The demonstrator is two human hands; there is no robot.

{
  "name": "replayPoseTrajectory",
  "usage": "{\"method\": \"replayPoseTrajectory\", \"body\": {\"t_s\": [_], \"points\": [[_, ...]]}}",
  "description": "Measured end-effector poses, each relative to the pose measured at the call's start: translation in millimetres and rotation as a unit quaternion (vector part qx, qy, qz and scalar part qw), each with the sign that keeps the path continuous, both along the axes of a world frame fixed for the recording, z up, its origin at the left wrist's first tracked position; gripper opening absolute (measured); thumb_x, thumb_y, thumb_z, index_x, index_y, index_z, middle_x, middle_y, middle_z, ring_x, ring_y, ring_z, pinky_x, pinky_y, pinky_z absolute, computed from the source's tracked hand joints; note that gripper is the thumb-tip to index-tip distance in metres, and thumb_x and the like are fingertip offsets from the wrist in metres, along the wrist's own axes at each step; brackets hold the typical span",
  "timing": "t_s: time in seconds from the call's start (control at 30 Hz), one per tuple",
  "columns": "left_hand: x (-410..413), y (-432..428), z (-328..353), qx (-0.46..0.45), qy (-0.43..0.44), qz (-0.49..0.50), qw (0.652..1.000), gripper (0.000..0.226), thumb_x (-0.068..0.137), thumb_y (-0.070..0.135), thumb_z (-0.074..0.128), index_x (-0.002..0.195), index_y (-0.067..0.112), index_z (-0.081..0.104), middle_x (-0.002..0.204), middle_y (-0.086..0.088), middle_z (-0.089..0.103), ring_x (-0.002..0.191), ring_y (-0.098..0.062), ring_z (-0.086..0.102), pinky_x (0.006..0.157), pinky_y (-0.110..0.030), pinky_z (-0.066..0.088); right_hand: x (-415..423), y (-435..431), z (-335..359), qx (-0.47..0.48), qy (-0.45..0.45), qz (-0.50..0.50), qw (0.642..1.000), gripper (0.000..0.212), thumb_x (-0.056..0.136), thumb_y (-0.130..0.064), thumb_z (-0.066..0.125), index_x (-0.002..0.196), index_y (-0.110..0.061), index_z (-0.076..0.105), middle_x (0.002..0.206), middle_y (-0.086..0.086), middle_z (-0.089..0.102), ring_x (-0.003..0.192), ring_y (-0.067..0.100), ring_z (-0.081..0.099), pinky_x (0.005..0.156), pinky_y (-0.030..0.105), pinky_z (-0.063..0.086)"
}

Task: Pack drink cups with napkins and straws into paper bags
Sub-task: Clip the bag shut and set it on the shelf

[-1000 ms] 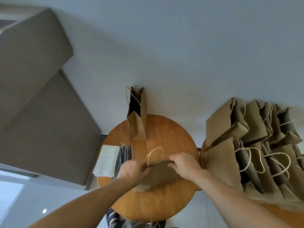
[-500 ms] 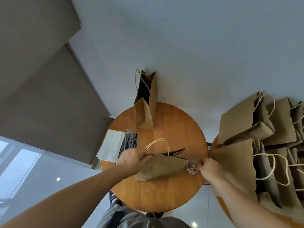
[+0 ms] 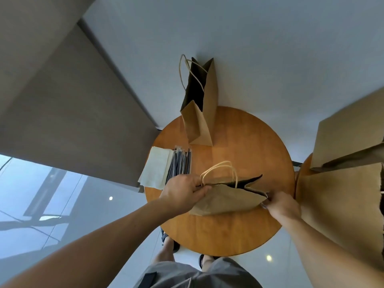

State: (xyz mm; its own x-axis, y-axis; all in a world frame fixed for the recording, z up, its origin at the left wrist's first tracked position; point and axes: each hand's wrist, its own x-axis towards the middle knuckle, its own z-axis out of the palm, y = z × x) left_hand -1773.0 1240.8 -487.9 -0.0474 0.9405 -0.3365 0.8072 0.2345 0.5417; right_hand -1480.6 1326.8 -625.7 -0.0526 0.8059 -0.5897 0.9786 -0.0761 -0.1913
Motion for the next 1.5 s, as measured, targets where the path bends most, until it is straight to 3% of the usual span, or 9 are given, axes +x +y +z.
{"method": "replayPoseTrajectory", "body": {"t_s": [0.37,0.53,0.67,0.77,0.9,1.03,1.17,1.33,1.5], "points": [[0.7,0.1,0.9,-0.023,-0.002,0.006,1.0,0.026,0.097,0.045,0.053,0.104,0.031,0.074,0.092,0.013,0.07,0.082,-0.004,0.061,0.072,-0.028,0.054,2.7,-6.3,-2.2,0.035,0.043,-0.081,0.995,0.037,0.102,-0.038,0.045,0.076,-0.019,0.062,0.067,0.001,0.06,0.06,0.015,0.055,0.05,0.026,0.039],[2.9,0.2,2.9,-0.032,-0.006,0.002,0.999,0.026,0.096,0.045,0.052,0.103,0.032,0.074,0.09,0.013,0.07,0.082,-0.004,0.062,0.074,-0.032,0.056,5.8,-11.5,8.3,0.066,0.096,-0.148,0.982,0.027,0.097,-0.033,0.056,0.074,-0.019,0.058,0.069,0.002,0.063,0.066,0.022,0.059,0.06,0.034,0.051],[3.7,1.1,3.5,-0.049,-0.005,-0.004,0.999,0.028,0.097,0.046,0.051,0.103,0.031,0.074,0.092,0.013,0.071,0.082,-0.004,0.063,0.076,-0.033,0.057,3.5,-18.2,29.6,0.084,0.232,-0.219,0.944,0.006,0.092,-0.025,0.067,0.094,-0.023,0.062,0.086,-0.004,0.068,0.083,0.021,0.066,0.069,0.034,0.056],[3.5,3.7,6.3,-0.065,0.01,-0.013,0.998,0.029,0.097,0.047,0.05,0.104,0.03,0.073,0.091,0.011,0.072,0.082,-0.007,0.063,0.076,-0.034,0.057,-0.5,-20.6,57.6,0.119,0.327,-0.244,0.905,0.021,0.092,-0.019,0.068,0.108,-0.029,0.061,0.097,-0.006,0.07,0.092,0.015,0.067,0.078,0.032,0.056],[4.2,4.3,12.6,-0.076,0.04,-0.035,0.996,0.029,0.097,0.047,0.049,0.105,0.032,0.071,0.091,0.006,0.071,0.083,-0.012,0.064,0.073,-0.035,0.056,-10.3,-20.5,112.3,0.169,0.408,-0.232,0.867,0.022,0.088,-0.017,0.073,0.099,-0.035,0.066,0.087,-0.011,0.073,0.083,0.006,0.07,0.075,0.025,0.056],[6.1,5.7,19.2,-0.076,0.063,-0.048,0.994,0.028,0.097,0.045,0.049,0.098,0.025,0.068,0.088,0.001,0.068,0.083,-0.018,0.063,0.072,-0.035,0.054,-26.8,-27.0,161.8,0.179,0.503,-0.251,0.807,0.016,0.084,-0.013,0.077,0.088,-0.028,0.073,0.076,0.002,0.074,0.066,0.013,0.068,0.062,0.02,0.056],[6.6,5.0,24.4,-0.08,0.073,-0.051,0.993,0.028,0.098,0.045,0.048,0.095,0.024,0.065,0.084,0.002,0.064,0.081,-0.018,0.063,0.069,-0.032,0.053,-47.4,-37.1,187.5,0.121,0.54,-0.239,0.798,0.009,0.083,-0.014,0.078,0.089,-0.019,0.073,0.078,0.008,0.075,0.064,0.017,0.066,0.065,0.023,0.057],[5.4,3.6,25.6,-0.082,0.084,-0.059,0.991,0.024,0.098,0.045,0.047,0.091,0.026,0.059,0.081,0.003,0.061,0.078,-0.018,0.061,0.067,-0.031,0.052,-70.0,-37.8,198.9,0.058,0.569,-0.256,0.779,0.008,0.087,-0.003,0.07,0.089,-0.001,0.063,0.097,0.006,0.076,0.073,0.018,0.07,0.067,0.025,0.057],[5.1,5.2,23.6,-0.075,0.08,-0.056,0.992,0.024,0.099,0.044,0.048,0.097,0.025,0.063,0.089,0.0,0.067,0.083,-0.019,0.065,0.075,-0.035,0.057,-82.6,-27.8,205.2,0.056,0.58,-0.275,0.765,0.014,0.085,0.006,0.062,0.082,-0.004,0.052,0.097,0.01,0.076,0.07,0.02,0.067,0.061,0.026,0.053]]}}
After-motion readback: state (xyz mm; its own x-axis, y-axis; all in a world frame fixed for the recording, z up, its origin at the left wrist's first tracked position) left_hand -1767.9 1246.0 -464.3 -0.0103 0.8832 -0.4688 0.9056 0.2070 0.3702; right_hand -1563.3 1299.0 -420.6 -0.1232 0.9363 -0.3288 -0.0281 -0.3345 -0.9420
